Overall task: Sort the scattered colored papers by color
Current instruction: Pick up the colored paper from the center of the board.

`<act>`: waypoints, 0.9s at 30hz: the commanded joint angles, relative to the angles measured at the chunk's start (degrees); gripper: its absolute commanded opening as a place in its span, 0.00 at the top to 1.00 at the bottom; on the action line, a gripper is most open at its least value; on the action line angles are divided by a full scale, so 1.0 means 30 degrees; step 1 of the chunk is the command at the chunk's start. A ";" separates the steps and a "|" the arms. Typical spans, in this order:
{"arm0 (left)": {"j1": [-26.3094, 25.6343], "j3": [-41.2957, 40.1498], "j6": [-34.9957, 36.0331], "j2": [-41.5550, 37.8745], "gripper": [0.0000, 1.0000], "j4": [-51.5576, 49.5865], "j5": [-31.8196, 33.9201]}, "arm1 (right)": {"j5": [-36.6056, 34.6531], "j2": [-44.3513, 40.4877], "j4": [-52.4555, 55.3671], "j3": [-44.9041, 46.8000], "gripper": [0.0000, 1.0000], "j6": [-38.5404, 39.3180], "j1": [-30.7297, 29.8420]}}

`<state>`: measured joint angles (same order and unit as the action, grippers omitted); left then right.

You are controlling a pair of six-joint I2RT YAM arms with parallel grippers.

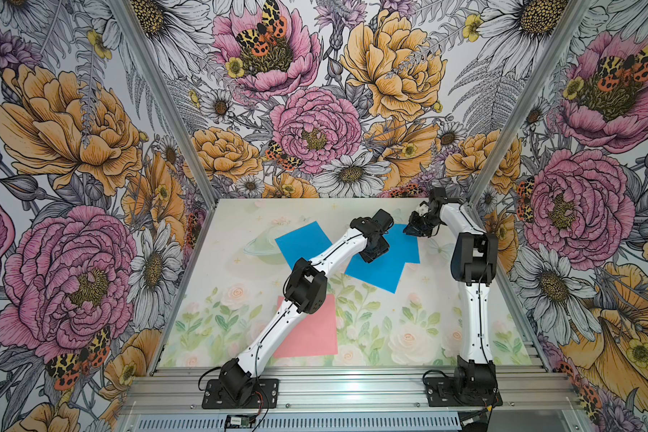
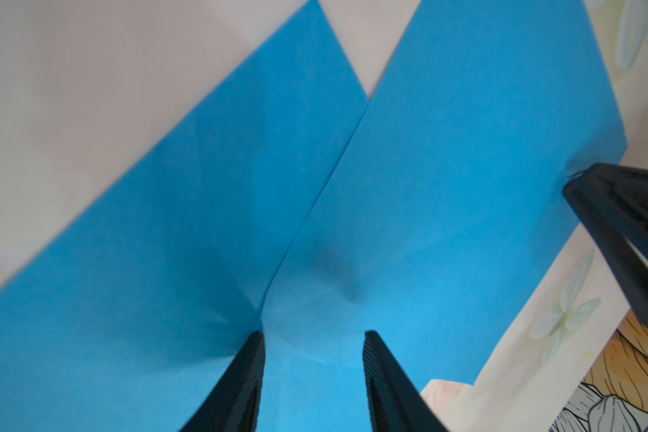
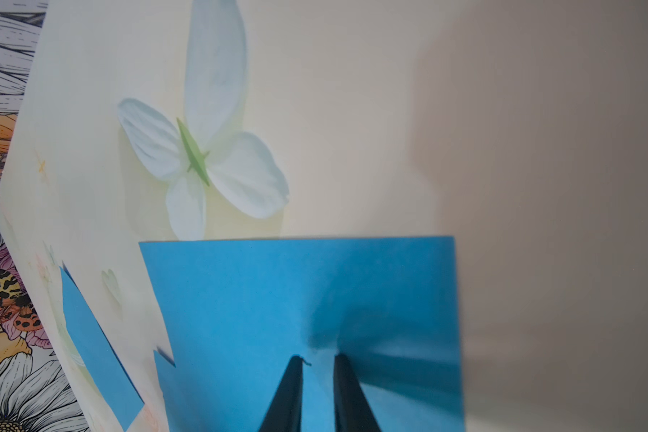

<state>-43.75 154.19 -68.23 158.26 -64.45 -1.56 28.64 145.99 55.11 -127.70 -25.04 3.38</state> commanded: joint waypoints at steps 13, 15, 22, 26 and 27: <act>-0.1236 -0.2045 -0.4463 0.1689 0.49 0.0451 0.0450 | 0.0303 0.0084 0.0688 0.0584 0.81 -0.0325 0.0077; -0.1366 -0.2098 -0.4878 0.1598 0.49 0.0476 0.0953 | 0.0370 0.0078 0.0680 0.0640 0.81 -0.0326 0.0147; -0.1648 -0.1981 -0.5183 0.1631 0.46 0.1191 0.2190 | 0.0482 -0.0032 0.0628 0.0818 0.81 -0.0359 0.0332; -0.1729 -0.1846 -0.4935 0.2068 0.45 0.1820 0.1706 | 0.0530 -0.0058 0.0614 0.0875 0.81 -0.0397 0.0461; -0.1736 -0.1797 -0.4780 0.2110 0.44 0.1979 0.1608 | 0.0560 -0.0039 0.0614 0.0897 0.81 -0.0385 0.0474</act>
<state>-46.85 151.13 -81.23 157.18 -59.18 7.16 31.62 145.99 54.41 -126.78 -25.93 4.36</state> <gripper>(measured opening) 0.553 0.188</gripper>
